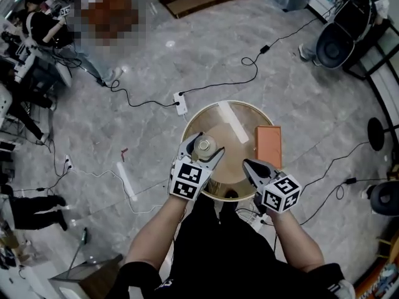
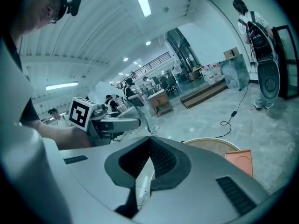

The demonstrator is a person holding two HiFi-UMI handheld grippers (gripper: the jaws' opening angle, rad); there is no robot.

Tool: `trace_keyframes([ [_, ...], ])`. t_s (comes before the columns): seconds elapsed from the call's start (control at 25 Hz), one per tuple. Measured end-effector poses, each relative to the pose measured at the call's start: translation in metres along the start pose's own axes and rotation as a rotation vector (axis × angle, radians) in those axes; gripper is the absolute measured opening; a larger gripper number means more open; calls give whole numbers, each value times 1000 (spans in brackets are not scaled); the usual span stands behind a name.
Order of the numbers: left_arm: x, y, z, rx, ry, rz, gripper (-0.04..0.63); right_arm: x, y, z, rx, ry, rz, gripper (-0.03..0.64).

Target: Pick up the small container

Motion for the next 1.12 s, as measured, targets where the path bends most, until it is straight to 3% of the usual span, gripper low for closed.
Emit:
trace_keyframes([
  [0.24, -10, 41, 24, 2, 37, 14, 341, 22, 31, 22, -44, 0, -4, 14],
  [0.72, -26, 108, 45, -32, 44, 90, 341, 72, 48, 59, -128, 101, 105, 13],
  [1.12, 21, 161, 58, -69, 23, 82, 341, 120, 28, 95, -176, 192, 100, 12],
])
Point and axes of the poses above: the fingertips, and each gripper's own axes: y backward along the fingers, x to its left, z out of its top, the point moved 1 cm from there along y, backward along the fingers, and after that the axes turned 2 degrees about z, right-handed, at the moved point
